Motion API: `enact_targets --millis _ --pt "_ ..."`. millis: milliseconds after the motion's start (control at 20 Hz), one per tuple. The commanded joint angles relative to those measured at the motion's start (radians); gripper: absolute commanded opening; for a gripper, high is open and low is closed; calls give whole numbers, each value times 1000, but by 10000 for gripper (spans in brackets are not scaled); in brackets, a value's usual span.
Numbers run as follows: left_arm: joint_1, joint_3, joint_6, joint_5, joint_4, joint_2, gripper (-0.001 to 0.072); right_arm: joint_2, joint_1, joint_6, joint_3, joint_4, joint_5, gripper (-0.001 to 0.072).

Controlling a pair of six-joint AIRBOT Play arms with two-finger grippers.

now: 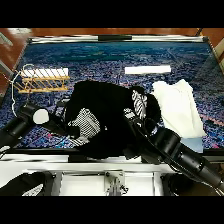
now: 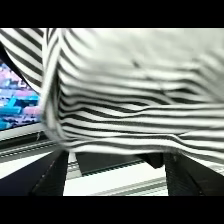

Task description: Fold the shirts.

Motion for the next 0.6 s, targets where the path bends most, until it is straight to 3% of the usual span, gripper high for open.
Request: enact_targets --millis 0,250,450,550 --pt "61 88 -9 24 42 41 709 37 24 35 10 -77 -65 533" --pt "78 195 97 11 -54 8 709 67 -19 41 101 -126 -15 548" --pt "21 163 224 -192 -95 -54 714 54 -153 44 102 -120 60 548" --pt "17 148 238 -196 -104 -36 716 42 -208 33 102 -119 82 548"
